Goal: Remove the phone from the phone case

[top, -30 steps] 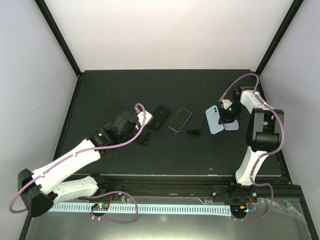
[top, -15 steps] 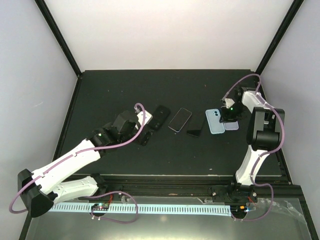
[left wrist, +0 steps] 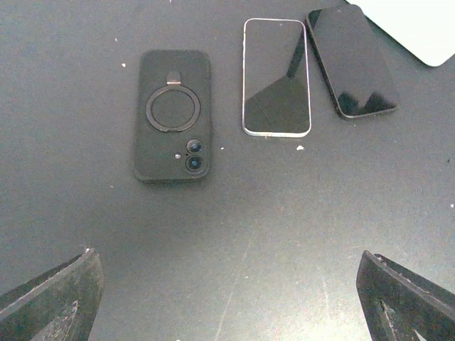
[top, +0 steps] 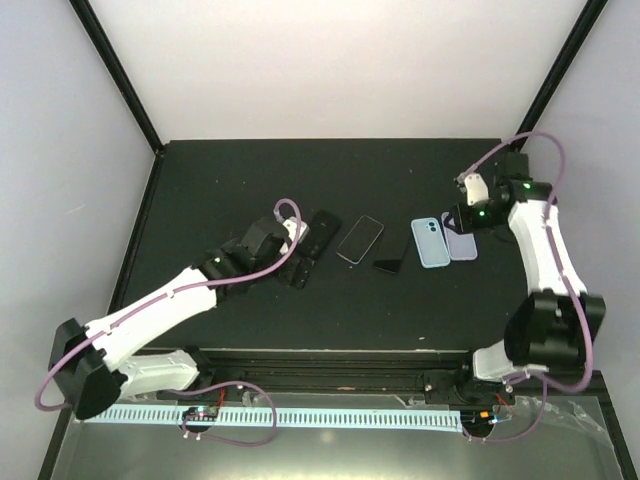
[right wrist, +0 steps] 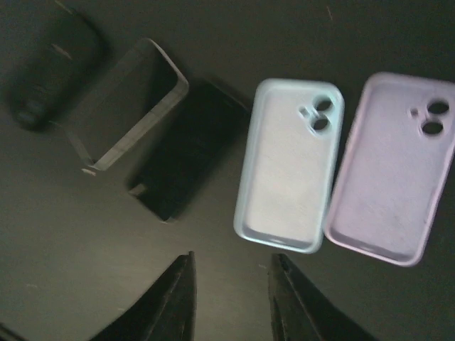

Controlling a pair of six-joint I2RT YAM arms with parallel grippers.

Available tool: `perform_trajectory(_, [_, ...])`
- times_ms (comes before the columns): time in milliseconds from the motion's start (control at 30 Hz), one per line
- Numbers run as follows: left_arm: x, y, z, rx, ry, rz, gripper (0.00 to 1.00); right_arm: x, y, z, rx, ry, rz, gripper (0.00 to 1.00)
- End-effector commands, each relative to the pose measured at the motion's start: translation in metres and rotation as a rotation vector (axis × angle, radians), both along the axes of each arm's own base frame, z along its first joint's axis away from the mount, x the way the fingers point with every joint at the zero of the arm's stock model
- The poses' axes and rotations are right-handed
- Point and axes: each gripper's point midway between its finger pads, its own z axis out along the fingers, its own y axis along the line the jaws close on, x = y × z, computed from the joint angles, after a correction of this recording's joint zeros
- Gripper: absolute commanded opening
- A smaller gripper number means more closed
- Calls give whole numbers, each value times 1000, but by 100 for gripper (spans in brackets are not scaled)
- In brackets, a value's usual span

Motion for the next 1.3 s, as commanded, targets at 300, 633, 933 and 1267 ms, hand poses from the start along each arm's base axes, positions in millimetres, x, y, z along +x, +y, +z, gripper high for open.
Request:
perform_trajectory(300, [90,-44,-82,89,178,134,99,-88,82,98,417,-469,263,100])
perform_trajectory(633, [164,-35,-131,195,270,157,99,-107,85,103,367,-617,344,100])
perform_trajectory(933, [171,-47,-158,243,364,76,99,-102,81,96,348,-593,328,100])
perform_trajectory(1267, [152,-19,-178,398,428,99,99,-99,80,92,345,-580,322,100])
